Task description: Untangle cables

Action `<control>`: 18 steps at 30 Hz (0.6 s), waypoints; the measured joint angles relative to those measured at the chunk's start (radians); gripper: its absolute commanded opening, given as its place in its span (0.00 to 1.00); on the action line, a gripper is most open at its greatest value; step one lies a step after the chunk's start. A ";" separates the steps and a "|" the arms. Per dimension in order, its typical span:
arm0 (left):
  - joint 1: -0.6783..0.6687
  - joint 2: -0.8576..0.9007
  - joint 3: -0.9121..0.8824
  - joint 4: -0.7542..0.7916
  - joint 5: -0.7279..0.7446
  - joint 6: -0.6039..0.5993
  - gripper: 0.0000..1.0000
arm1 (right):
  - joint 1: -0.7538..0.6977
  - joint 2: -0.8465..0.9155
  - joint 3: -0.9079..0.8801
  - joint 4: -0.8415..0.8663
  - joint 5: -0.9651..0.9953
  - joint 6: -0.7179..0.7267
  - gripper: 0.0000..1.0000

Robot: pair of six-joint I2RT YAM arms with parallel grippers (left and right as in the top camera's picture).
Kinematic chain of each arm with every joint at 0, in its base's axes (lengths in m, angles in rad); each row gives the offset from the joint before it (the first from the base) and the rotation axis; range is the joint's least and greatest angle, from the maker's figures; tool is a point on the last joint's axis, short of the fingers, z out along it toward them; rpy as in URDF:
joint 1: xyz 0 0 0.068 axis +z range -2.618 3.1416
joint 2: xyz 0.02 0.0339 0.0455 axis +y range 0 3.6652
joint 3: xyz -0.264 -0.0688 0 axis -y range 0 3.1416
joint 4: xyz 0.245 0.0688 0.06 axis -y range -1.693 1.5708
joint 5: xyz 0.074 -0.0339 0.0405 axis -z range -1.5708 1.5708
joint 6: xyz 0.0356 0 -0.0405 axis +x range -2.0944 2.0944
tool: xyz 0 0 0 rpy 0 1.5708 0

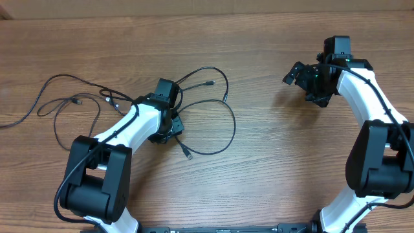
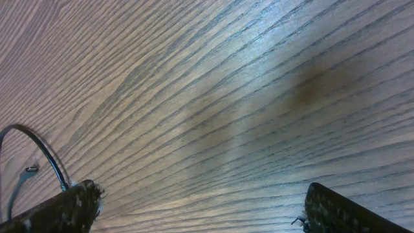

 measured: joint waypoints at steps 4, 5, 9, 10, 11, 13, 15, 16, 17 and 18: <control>0.002 0.000 -0.008 0.016 -0.055 0.002 0.14 | 0.000 0.000 0.000 0.001 0.000 0.000 1.00; 0.003 0.000 -0.009 0.019 -0.063 0.003 0.14 | 0.000 0.000 0.000 0.001 0.000 0.000 1.00; 0.003 0.000 -0.011 0.027 -0.076 0.004 0.15 | 0.000 0.000 0.000 0.000 0.000 0.000 1.00; 0.003 0.000 -0.011 0.027 -0.076 0.004 0.14 | 0.000 0.000 0.000 0.000 0.000 0.000 1.00; 0.003 0.000 -0.011 0.028 -0.077 0.003 0.10 | 0.000 0.000 0.000 0.000 0.000 0.000 1.00; 0.003 0.000 -0.011 0.029 -0.082 0.005 0.04 | 0.000 0.000 0.000 0.000 0.000 0.000 1.00; 0.003 0.000 -0.011 0.032 -0.087 0.004 0.04 | 0.000 0.000 0.000 0.000 0.000 0.000 1.00; 0.003 0.000 -0.011 0.032 -0.087 0.005 0.04 | 0.000 0.000 0.000 0.001 0.000 0.000 1.00; 0.003 0.000 -0.011 0.032 -0.084 0.013 0.04 | 0.000 0.000 0.000 0.001 0.000 0.000 1.00; 0.003 0.000 -0.011 0.031 -0.084 0.023 0.04 | 0.000 0.000 0.000 0.000 0.000 0.000 1.00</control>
